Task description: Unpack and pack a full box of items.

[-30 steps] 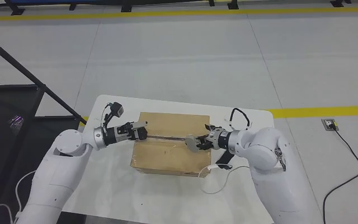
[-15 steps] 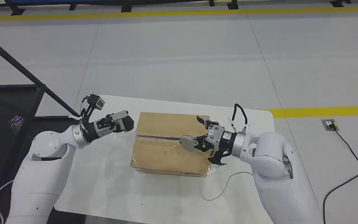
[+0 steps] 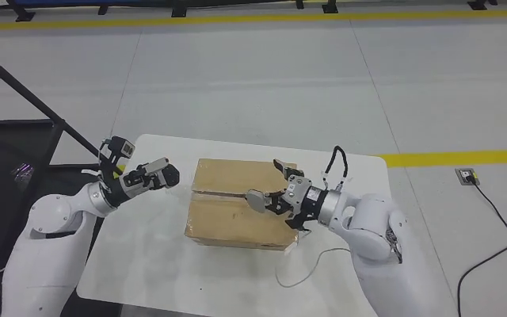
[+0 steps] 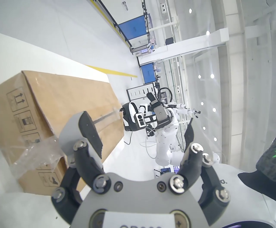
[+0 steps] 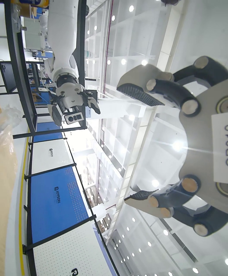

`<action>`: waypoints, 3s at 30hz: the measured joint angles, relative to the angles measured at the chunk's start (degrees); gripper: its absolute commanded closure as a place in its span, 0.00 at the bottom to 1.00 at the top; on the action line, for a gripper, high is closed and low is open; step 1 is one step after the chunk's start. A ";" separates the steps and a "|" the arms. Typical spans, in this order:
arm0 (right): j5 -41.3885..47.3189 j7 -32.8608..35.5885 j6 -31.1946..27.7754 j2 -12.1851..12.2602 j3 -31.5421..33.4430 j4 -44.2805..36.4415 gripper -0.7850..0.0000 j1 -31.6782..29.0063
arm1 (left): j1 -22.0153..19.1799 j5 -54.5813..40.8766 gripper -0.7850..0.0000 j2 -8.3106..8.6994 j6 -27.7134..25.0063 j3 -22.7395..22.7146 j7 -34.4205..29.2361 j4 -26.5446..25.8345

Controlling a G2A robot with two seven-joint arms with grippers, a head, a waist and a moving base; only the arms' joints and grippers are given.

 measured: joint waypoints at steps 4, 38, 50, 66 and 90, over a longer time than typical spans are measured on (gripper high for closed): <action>0.10 -0.33 0.03 -0.01 -0.02 0.03 0.00 0.04 | 0.77 -0.80 0.00 0.11 0.47 -0.16 -0.06 -1.05; -57.88 33.89 18.21 2.11 -14.31 -5.53 0.00 7.06 | 4.82 0.47 0.00 1.00 2.50 -1.74 2.08 -9.46; -100.18 69.69 6.04 6.77 -19.78 8.07 0.00 14.23 | 4.82 0.47 0.00 1.00 2.50 -1.74 2.08 -9.46; -109.72 69.15 -4.22 6.23 -24.40 8.59 0.00 14.48 | 6.64 8.46 0.00 1.20 5.09 -0.33 7.45 -9.09; -117.43 71.21 -15.19 1.35 -31.84 28.39 0.00 22.95 | -0.37 0.31 0.00 -1.60 2.71 8.54 8.32 8.90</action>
